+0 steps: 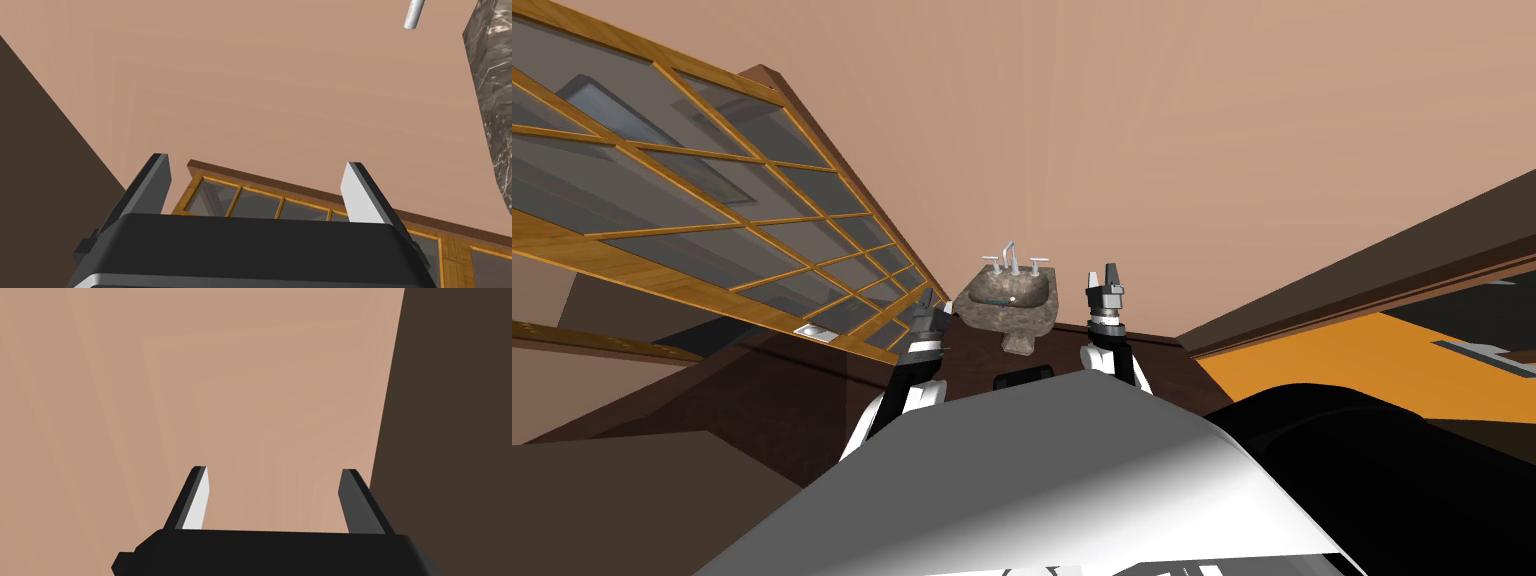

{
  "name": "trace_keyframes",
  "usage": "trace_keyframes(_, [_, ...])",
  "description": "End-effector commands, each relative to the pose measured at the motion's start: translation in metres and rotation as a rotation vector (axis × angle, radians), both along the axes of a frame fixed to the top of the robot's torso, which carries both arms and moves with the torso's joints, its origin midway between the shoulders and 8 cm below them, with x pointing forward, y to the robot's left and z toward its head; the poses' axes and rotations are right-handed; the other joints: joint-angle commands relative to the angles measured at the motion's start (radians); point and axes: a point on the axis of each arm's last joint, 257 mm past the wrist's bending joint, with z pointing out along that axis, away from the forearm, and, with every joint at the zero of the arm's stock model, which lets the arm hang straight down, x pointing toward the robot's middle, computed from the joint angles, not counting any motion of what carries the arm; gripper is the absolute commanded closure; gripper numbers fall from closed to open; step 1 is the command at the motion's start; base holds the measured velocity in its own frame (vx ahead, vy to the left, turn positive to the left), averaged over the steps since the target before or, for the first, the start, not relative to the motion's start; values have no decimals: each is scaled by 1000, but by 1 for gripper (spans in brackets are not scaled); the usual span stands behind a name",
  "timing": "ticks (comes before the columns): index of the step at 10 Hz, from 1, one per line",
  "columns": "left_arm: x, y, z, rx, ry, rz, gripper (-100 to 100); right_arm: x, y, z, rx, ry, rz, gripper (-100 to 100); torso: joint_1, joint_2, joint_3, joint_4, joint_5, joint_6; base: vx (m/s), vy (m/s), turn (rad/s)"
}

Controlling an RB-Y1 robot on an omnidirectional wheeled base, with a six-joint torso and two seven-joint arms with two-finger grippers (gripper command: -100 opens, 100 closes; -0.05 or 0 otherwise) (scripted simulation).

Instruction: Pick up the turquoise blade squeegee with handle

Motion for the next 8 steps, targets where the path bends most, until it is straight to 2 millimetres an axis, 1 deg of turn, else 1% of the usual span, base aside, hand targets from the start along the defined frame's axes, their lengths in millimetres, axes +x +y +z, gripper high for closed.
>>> trace_keyframes(1, [2,0,-12,-1,46,3,-100,0,0,0,0,0,0,0,0,0,0,0,0,0,3,50,-11])
trace_keyframes(2, [5,-2,-23,0,85,1,-100,0,0,0,0,0,0,0,0,0,0,0,0,0,7,44,-18])
trace_keyframes(3, [6,-1,-26,0,98,4,-100,0,0,0,0,0,0,0,-1,0,0,0,0,0,3,34,-12])
trace_keyframes(4, [8,-2,-38,0,141,4,-100,0,0,0,0,0,0,0,-1,0,0,0,0,0,2,42,-20])
trace_keyframes(5, [9,-1,-41,0,152,7,-100,0,0,0,0,0,0,0,-1,0,0,0,0,0,-1,33,-13])
trace_keyframes(6, [10,-3,-52,-1,190,7,-100,0,0,0,0,0,0,0,-2,0,0,0,0,0,2,41,-23])
trace_keyframes(7, [11,-1,-56,-2,207,11,-100,0,0,0,0,0,0,0,-1,0,0,0,0,0,3,35,-15])
trace_keyframes(8, [12,-3,-67,-4,245,11,-100,0,0,0,0,0,0,0,-2,0,0,0,0,0,4,36,-22])
